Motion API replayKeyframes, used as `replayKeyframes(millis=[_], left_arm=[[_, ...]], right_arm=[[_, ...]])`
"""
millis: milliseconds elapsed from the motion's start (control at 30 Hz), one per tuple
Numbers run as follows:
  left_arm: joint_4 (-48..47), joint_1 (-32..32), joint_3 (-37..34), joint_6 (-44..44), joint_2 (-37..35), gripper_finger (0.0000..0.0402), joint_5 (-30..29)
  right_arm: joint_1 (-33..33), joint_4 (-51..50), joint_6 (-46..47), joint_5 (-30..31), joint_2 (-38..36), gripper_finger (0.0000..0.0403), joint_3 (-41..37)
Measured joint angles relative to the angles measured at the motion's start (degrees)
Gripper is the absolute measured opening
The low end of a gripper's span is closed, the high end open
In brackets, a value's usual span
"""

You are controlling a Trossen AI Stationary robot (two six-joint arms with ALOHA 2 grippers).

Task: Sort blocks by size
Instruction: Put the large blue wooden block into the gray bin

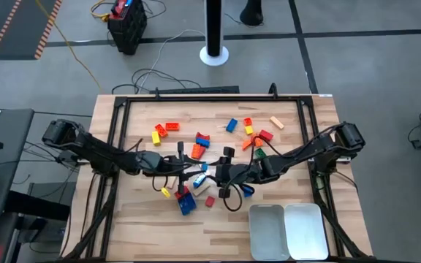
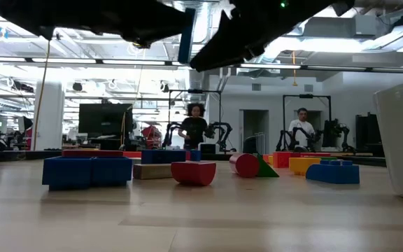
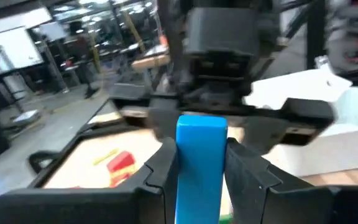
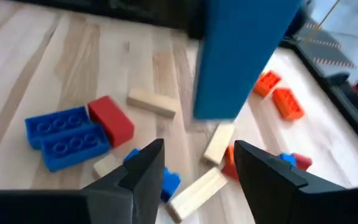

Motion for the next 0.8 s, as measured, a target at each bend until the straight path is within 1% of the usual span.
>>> replayKeyframes(millis=[167,300,500,633,800], left_arm=[[0.2,0.0,0.1,0.1,-0.2,0.0098,-0.2],[1.0,0.0,0.1,-0.3,-0.3,0.0098,-0.2],[1.4,-0.1,0.1,-0.9,-0.3,0.0098,0.1],[1.6,-0.1,0.2,-1.3,-0.3,0.0098,1.5],[2.4,-0.1,0.2,-1.7,-0.3,0.0098,1.5]], right_arm=[[-0.1,-0.2,0.4,0.1,0.0,0.023,0.0],[-0.2,3.3,0.0,0.0,0.0,0.0233,0.0],[-0.3,9.5,-2.2,-4.7,0.0,0.0233,-0.1],[-0.6,10.7,-2.6,-5.3,0.1,0.0233,-0.1],[-0.9,14.2,-2.8,-5.8,0.1,0.0233,-0.1]])
